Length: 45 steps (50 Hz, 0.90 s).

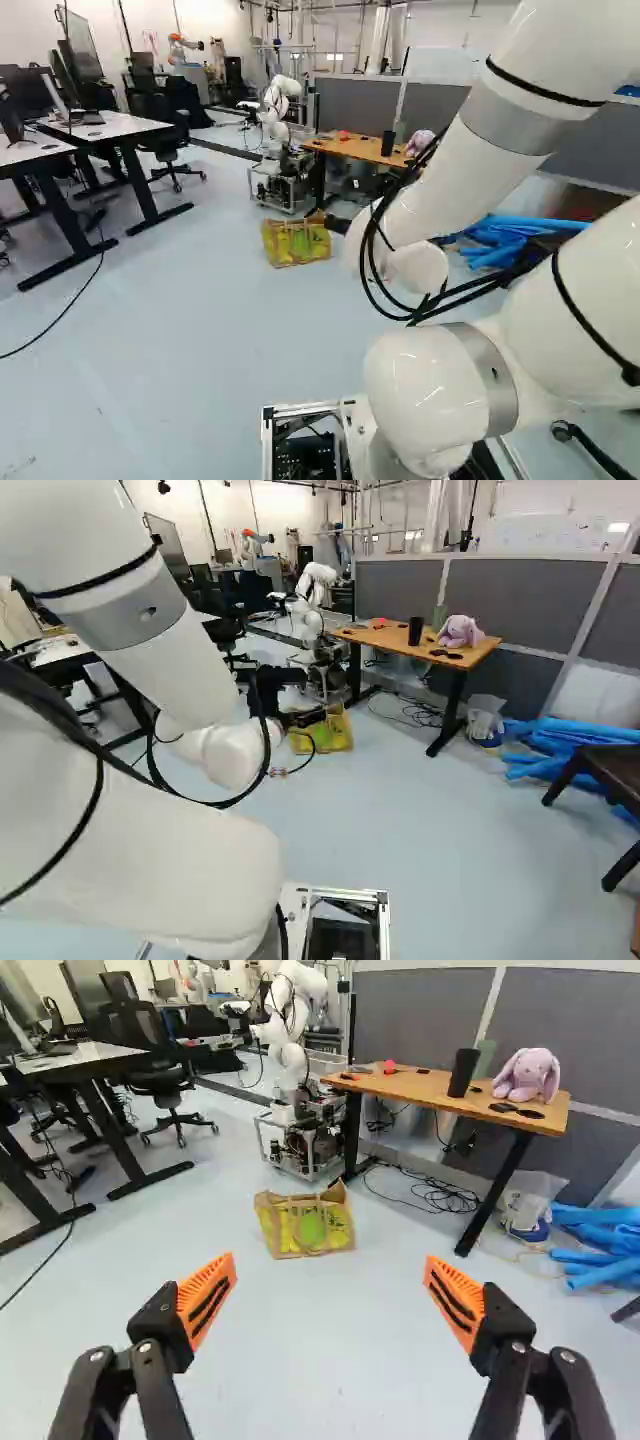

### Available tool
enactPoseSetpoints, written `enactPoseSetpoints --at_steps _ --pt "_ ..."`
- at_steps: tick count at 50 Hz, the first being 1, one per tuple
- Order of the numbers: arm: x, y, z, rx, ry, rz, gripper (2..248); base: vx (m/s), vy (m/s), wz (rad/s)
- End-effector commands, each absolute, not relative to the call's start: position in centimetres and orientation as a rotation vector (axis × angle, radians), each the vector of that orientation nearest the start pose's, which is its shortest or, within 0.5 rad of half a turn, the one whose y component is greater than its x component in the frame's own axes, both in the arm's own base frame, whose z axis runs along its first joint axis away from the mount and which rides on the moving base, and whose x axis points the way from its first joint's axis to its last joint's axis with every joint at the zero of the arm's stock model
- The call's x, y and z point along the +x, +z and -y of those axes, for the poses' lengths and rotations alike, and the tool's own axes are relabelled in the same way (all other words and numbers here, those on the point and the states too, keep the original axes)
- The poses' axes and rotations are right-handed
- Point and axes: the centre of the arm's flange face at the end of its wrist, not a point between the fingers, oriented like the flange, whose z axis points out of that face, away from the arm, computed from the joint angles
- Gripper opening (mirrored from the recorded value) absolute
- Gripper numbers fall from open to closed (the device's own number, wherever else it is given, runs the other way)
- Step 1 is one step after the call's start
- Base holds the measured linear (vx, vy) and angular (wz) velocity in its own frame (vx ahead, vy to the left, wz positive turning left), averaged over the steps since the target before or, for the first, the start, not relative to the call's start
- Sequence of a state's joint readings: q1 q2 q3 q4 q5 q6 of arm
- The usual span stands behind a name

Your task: Pick up the bag on the ground and place it on the table

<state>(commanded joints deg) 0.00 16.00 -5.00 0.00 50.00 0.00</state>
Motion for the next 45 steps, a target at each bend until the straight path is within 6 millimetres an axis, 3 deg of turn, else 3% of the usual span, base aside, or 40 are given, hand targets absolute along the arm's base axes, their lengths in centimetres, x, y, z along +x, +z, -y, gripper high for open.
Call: enactPoseSetpoints --at_steps 14,45 --pt "27.03 36.56 0.00 -2.558 -1.824 0.000 247 0.094 0.001 -0.004" --pt "27.03 36.56 0.00 -2.558 -1.824 0.000 247 0.313 0.002 -0.016"
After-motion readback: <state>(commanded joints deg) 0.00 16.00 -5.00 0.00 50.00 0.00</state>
